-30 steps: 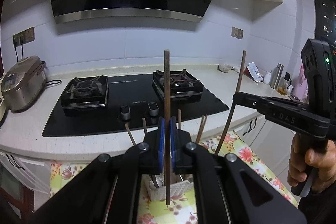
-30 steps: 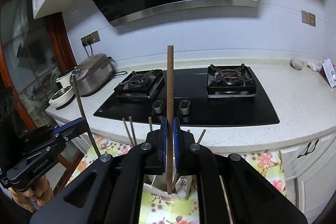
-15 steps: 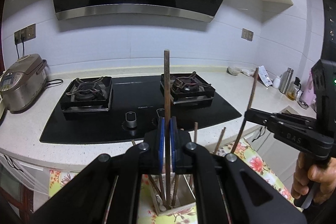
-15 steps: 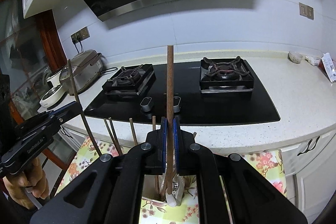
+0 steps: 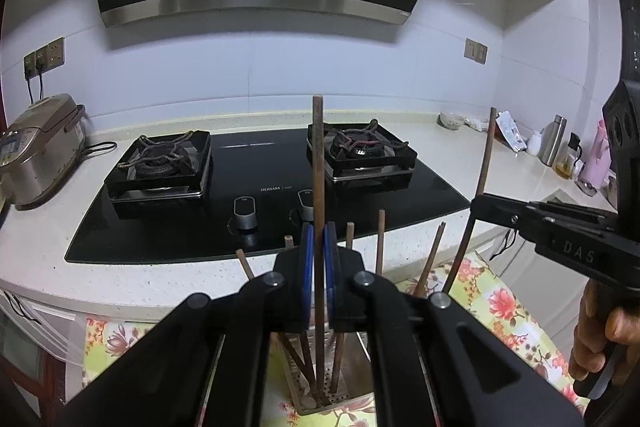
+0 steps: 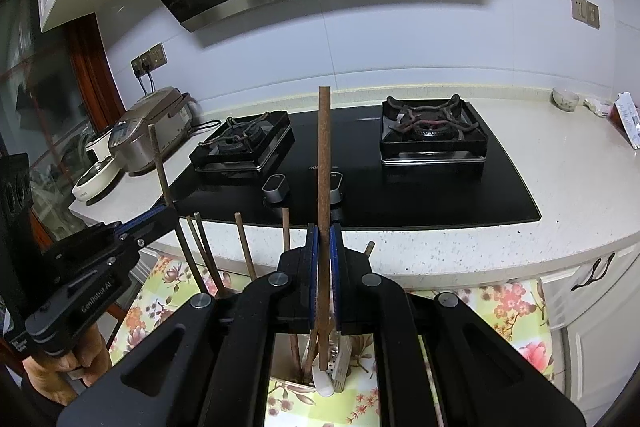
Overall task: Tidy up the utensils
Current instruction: 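Lower the chopsticks into the white basket with both tools, then open both tools and pull them back from the basket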
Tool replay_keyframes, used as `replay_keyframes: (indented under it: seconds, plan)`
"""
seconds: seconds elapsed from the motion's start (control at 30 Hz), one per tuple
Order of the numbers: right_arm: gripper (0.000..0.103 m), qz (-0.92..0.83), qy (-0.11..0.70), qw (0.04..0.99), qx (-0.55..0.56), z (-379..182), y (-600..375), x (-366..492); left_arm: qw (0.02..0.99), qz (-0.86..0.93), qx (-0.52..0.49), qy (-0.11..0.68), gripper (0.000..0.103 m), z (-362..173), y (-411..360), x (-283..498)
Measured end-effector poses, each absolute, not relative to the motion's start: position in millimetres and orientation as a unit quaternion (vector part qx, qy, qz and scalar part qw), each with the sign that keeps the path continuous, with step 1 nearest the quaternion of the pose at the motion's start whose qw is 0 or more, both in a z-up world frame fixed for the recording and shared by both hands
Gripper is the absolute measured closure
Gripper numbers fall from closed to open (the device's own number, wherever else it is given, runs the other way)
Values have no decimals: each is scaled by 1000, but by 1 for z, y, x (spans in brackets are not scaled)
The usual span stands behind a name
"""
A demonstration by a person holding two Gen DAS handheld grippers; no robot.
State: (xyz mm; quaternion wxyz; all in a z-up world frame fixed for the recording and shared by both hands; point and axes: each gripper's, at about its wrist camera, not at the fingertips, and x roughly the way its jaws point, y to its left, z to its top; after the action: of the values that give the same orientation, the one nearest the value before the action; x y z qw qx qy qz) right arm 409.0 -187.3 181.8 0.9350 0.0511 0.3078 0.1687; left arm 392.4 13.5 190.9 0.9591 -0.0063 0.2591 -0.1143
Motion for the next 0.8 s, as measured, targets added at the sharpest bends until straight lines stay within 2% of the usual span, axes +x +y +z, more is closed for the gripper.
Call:
replay_keyframes:
  seconds: [0.37,0.8]
  plan:
    - [95,171,326,929,40,164,-182,416,953,-114,-1,279,98,167,9,397]
    - [95,172,382,908,30,121,-169,427,931,-117,-10,347,98,126,11,409]
